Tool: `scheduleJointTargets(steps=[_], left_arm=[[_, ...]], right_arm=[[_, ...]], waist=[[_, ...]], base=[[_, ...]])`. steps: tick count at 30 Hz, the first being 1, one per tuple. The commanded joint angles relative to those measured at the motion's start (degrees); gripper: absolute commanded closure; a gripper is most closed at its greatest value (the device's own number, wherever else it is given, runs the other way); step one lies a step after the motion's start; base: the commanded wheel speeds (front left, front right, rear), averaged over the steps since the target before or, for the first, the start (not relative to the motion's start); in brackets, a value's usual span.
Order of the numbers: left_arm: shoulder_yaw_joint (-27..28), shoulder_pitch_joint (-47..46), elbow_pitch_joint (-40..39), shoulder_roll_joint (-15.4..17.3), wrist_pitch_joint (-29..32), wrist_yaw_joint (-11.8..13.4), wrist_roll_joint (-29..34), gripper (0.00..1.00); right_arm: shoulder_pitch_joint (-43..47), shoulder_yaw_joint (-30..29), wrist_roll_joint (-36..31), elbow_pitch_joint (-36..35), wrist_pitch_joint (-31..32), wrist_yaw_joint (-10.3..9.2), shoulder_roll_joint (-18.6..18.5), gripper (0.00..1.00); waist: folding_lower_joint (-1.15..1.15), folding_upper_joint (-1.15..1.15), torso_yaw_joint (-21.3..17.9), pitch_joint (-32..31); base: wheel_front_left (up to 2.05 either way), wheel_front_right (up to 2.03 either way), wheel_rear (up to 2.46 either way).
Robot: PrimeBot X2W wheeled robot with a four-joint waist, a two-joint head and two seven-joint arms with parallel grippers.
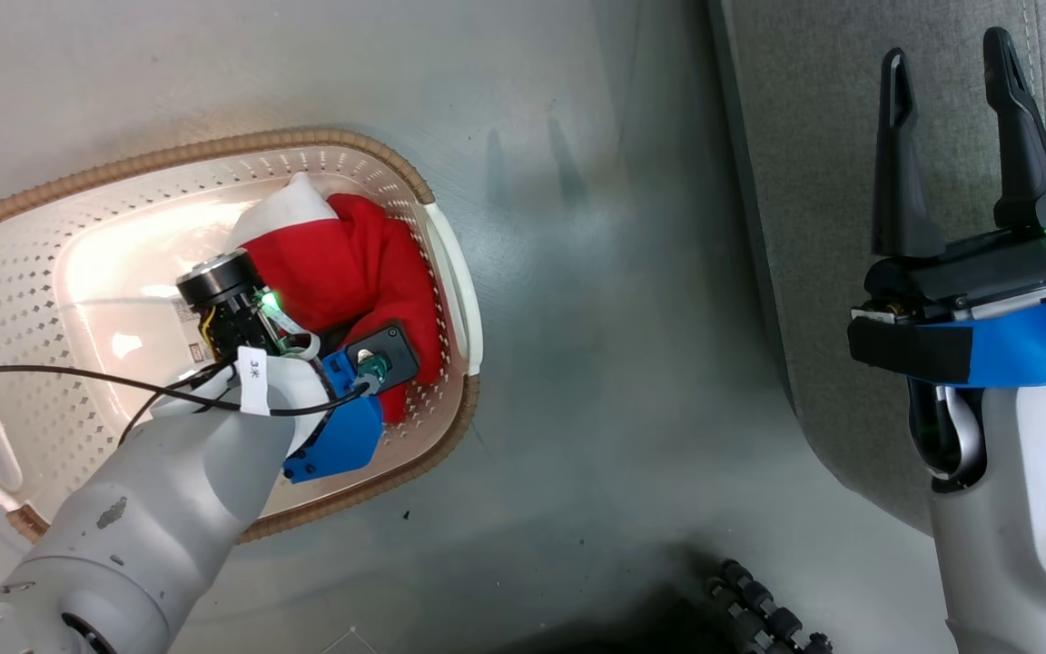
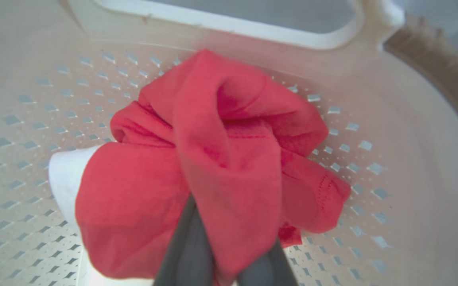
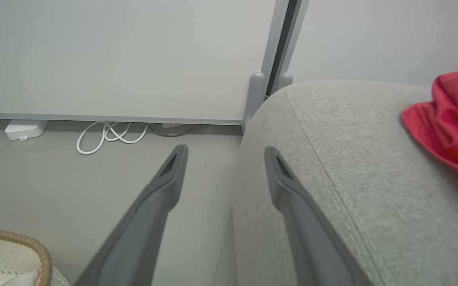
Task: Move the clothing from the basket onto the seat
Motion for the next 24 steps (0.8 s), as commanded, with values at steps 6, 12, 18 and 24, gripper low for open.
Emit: scheduleJointTargets(steps=[6, 12, 18, 24], left_arm=[[-0.06, 0.73, -0.97, -0.82, -1.58, 0.09, -4.03, 1.0], [-0.05, 2.04, -3.65, -1.17, -2.35, 0.09, -7.48, 1.0], [1.46, 3.44, -10.45, -0.8, -2.41, 0.08, -11.46, 1.0], [5.7, 6.06, -18.12, -0.25, -2.43, 0.71, -12.21, 1.0]], right_arm=[[0.16, -0.25, -0.28, 0.66, 0.0, -0.06, 0.24, 0.0], [1.69, -0.71, -0.36, 1.25, 0.0, -0.06, -0.46, 0.0], [3.54, -0.97, -0.78, 1.93, 0.0, -0.06, -1.05, 0.0], [5.73, -1.15, -0.8, 2.97, 0.0, -0.06, -1.74, 0.0]], waist=[[0.0, 0.0, 1.24, -2.26], [0.0, 0.0, 3.27, -6.21], [0.0, 0.0, 6.14, -11.26], [0.0, 0.0, 9.07, -16.55]], base=[[0.0, 0.0, 0.0], [0.0, 0.0, 0.0], [0.0, 0.0, 0.0], [0.0, 0.0, 0.0]])
